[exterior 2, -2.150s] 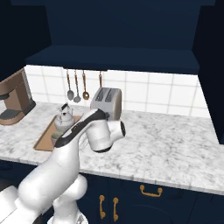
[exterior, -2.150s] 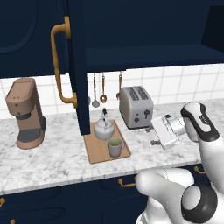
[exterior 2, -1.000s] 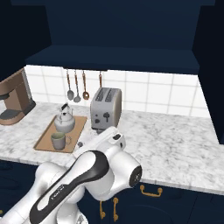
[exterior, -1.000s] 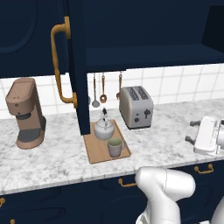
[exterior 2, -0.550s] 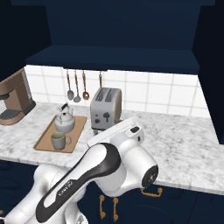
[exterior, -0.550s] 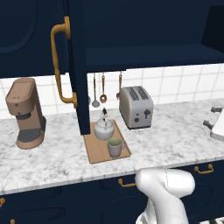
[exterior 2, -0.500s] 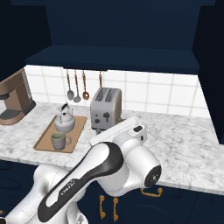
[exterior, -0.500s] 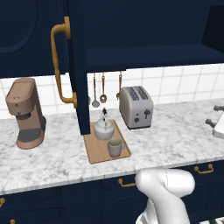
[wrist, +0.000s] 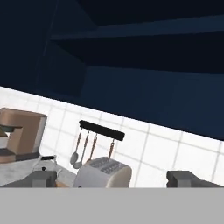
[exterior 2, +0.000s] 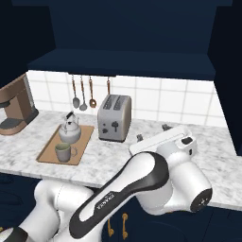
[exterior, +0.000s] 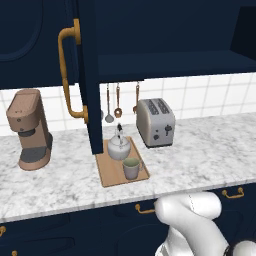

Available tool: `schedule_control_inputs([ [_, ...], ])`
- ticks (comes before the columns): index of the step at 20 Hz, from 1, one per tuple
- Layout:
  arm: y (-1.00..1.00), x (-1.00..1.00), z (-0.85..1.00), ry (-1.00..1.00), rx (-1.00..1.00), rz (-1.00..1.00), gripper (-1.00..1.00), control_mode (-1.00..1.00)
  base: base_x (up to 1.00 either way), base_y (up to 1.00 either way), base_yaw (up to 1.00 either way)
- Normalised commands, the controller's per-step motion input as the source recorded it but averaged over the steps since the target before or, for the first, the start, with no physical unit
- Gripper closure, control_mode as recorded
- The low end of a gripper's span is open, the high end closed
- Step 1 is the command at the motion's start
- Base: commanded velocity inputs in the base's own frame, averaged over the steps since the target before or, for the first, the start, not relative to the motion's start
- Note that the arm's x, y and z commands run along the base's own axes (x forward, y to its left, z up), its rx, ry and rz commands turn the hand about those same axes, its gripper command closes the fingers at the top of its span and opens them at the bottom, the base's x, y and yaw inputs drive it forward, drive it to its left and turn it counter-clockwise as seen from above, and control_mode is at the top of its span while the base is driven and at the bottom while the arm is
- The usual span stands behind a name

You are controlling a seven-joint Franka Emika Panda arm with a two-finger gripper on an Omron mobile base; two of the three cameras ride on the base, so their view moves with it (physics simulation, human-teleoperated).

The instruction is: Pick the kettle from the counter and place it on the tray. Then pick the mug from the cabinet and place it on the tray. Then close the cabinet doors.

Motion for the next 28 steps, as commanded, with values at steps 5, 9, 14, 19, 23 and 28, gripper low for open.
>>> schedule_control_inputs([
  [5,-0.87,-0.05,0.0,-0.15,0.06,-0.18,-1.0,-1.0,0.0,0.0,0.0],
  [9,-0.77,-0.01,0.0,-0.13,0.06,-0.14,-1.0,-1.0,0.0,0.0,0.0],
  [14,-0.59,0.0,0.0,-0.1,0.04,-0.04,-1.0,-1.0,0.0,0.0,0.0],
  [19,-0.59,0.0,0.17,-0.13,0.02,0.0,-1.0,-1.0,0.0,0.0,0.0],
  [23,-0.61,0.0,0.31,-0.04,0.0,0.0,-1.0,-1.0,0.0,0.0,0.0],
  [28,-0.53,-0.03,0.39,-0.03,0.0,0.0,-1.0,-1.0,0.0,0.0,0.0],
])
